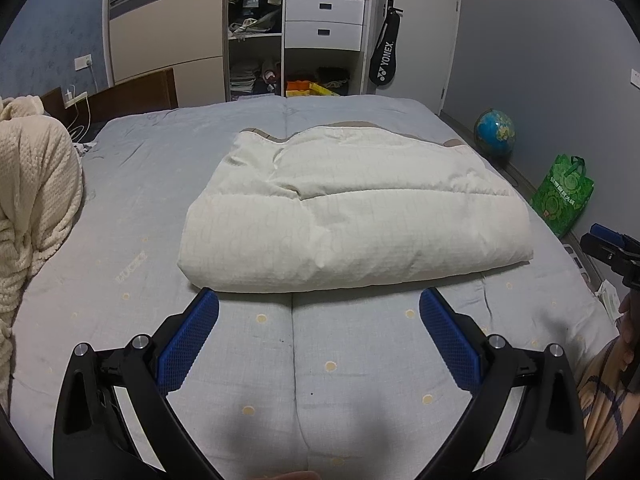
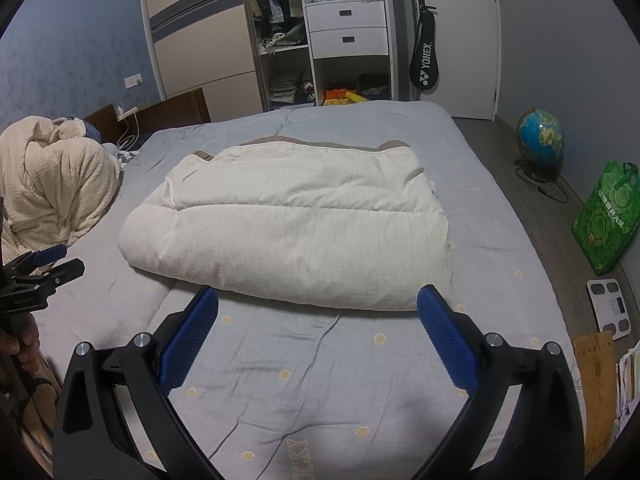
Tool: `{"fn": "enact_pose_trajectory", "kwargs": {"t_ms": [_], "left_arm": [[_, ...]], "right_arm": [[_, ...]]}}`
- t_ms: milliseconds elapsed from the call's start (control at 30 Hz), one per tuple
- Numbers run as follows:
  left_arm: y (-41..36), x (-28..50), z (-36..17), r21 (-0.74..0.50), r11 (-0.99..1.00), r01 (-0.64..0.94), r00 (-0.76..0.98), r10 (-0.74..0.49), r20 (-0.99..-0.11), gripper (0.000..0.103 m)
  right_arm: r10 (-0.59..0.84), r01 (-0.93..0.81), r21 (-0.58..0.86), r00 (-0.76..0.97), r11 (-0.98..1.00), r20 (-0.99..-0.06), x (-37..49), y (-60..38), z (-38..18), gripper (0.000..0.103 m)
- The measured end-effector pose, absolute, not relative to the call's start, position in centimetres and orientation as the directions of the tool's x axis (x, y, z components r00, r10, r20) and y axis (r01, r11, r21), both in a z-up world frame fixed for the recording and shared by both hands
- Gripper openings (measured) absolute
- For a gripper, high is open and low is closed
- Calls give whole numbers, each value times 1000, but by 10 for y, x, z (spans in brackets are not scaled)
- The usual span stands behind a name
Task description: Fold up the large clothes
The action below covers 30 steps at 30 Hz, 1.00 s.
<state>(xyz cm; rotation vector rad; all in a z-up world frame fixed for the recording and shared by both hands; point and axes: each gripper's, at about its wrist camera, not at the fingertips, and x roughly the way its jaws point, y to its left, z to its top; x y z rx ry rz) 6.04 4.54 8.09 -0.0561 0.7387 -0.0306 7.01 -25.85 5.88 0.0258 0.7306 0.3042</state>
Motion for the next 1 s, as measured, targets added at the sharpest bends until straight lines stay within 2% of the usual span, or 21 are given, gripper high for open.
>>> {"fn": "enact_pose_trajectory", "kwargs": {"t_ms": [1000], "left_arm": [[45,59,84,-66,998,14,748,-55,-662,97]], "right_arm": [[282,-264,128,703,956,-653,70,-259,59,96]]}}
